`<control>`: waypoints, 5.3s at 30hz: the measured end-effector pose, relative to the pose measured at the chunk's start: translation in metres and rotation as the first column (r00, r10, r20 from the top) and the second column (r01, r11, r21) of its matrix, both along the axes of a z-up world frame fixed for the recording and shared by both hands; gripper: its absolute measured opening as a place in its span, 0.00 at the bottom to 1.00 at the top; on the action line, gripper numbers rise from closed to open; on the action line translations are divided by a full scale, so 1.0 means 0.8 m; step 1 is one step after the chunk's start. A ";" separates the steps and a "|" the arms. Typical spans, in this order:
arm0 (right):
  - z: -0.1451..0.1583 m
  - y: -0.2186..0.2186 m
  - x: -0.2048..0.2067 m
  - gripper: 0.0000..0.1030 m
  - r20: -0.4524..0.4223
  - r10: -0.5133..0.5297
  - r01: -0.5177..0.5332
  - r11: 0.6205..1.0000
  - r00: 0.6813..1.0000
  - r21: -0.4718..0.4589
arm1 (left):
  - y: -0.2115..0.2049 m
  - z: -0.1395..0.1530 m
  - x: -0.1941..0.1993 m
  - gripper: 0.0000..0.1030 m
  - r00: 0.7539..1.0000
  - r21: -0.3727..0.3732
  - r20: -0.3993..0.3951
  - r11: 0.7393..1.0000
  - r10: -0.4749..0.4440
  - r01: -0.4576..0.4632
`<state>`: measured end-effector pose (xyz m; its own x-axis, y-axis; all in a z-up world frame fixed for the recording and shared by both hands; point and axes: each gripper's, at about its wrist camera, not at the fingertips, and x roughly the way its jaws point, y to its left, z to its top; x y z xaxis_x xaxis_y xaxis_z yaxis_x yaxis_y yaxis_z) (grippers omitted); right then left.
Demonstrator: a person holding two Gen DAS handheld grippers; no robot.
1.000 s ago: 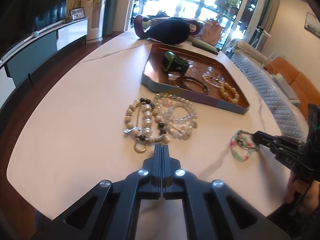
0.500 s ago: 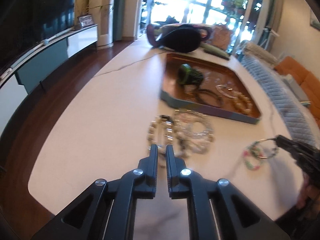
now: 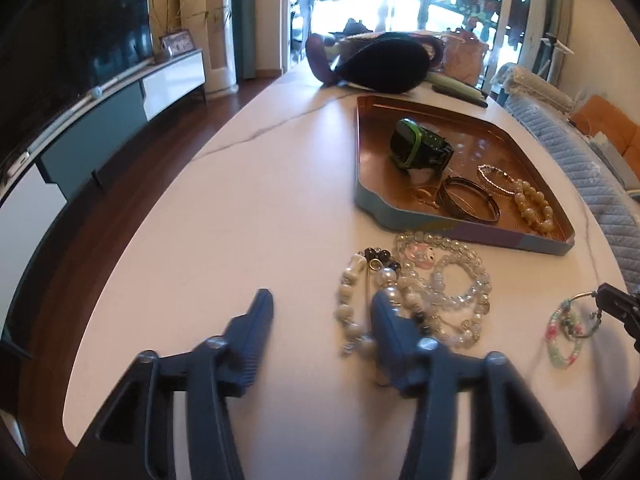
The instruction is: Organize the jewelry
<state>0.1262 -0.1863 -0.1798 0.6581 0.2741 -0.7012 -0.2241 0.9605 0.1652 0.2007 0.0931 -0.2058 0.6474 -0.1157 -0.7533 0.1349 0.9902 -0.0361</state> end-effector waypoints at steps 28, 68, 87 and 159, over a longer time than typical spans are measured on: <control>0.113 0.018 -0.050 0.05 0.177 0.012 -0.008 1.000 0.984 -0.024 | -0.017 0.127 -0.068 0.08 0.991 -0.136 0.095 0.985 -0.094 0.107; 0.187 0.025 0.108 0.05 0.282 0.095 -0.063 0.990 0.955 -0.122 | -0.145 0.235 0.084 0.08 0.941 -0.216 0.205 0.925 -0.270 0.312; 0.036 -0.021 0.220 0.05 0.080 -0.014 0.018 0.999 0.997 -0.044 | -0.175 0.059 0.196 0.08 0.964 -0.221 -0.014 0.941 -0.267 0.257; -0.015 0.049 -0.001 0.08 -0.009 0.152 -0.152 0.982 0.988 -0.111 | -0.038 0.010 -0.062 0.11 0.995 -0.051 -0.030 0.995 -0.091 0.090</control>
<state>0.1252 -0.1471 -0.1914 0.6145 0.2911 -0.7333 -0.3685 0.9277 0.0595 0.1511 0.0623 -0.1974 0.6084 -0.2104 -0.7653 0.2217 0.9709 -0.0906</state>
